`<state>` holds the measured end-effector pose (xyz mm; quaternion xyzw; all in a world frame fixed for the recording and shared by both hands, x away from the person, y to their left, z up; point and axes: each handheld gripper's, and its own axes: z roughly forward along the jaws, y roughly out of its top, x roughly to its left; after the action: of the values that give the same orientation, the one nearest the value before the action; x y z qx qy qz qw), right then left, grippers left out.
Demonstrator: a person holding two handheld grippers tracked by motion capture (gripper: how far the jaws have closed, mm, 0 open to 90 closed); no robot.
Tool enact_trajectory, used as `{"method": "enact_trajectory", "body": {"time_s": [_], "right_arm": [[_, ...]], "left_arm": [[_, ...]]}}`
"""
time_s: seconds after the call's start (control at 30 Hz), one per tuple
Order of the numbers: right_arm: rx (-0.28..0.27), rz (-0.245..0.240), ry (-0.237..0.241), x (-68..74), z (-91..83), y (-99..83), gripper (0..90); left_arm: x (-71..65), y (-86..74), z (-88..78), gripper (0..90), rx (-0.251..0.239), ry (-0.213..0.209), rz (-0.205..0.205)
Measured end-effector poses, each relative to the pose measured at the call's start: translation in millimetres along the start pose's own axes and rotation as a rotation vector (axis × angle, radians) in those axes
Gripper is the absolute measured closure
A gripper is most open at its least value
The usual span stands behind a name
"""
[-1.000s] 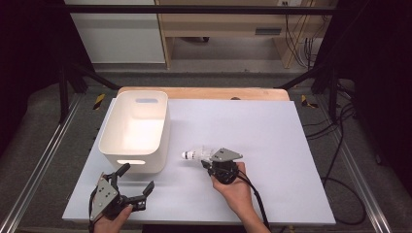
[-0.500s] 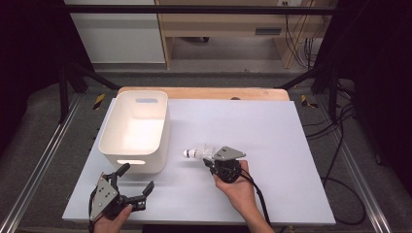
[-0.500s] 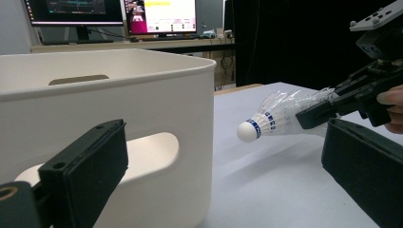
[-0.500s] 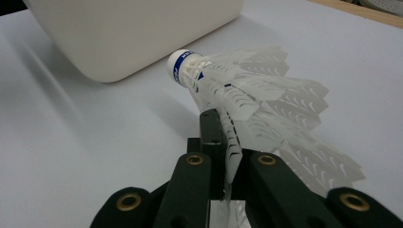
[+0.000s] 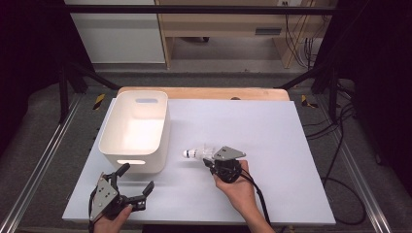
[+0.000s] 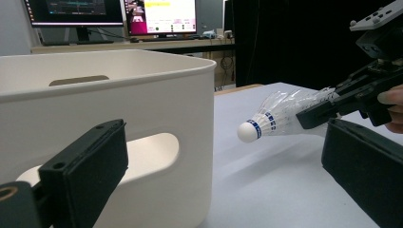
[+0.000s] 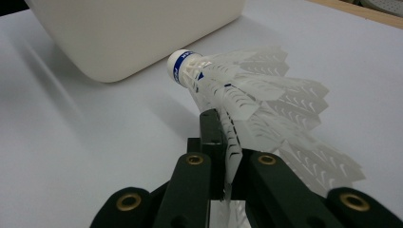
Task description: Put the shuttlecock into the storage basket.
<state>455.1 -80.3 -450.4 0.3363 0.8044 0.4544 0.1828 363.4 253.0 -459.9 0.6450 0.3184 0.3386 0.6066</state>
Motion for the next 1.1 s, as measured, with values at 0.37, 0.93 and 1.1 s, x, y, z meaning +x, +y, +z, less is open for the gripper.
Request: {"method": "enact_trajectory", "body": {"time_s": [0.37, 0.93, 1.1], "right_arm": [[-0.004, 0.000, 0.003, -1.0, -1.4, 2.0, 89.2], [-0.018, 0.005, 0.007, -6.0, -8.3, 9.5, 89.2], [-0.025, 0.004, 0.011, -10.1, -12.6, 17.6, 89.2]], "left_arm": [[7.5, -0.9, 1.0, 1.6, -0.007, 0.020, 0.001], [20.4, -2.4, -3.2, 1.6, -0.018, 0.055, -0.013], [20.3, -2.8, -3.2, 1.6, -0.017, 0.055, -0.015]]}}
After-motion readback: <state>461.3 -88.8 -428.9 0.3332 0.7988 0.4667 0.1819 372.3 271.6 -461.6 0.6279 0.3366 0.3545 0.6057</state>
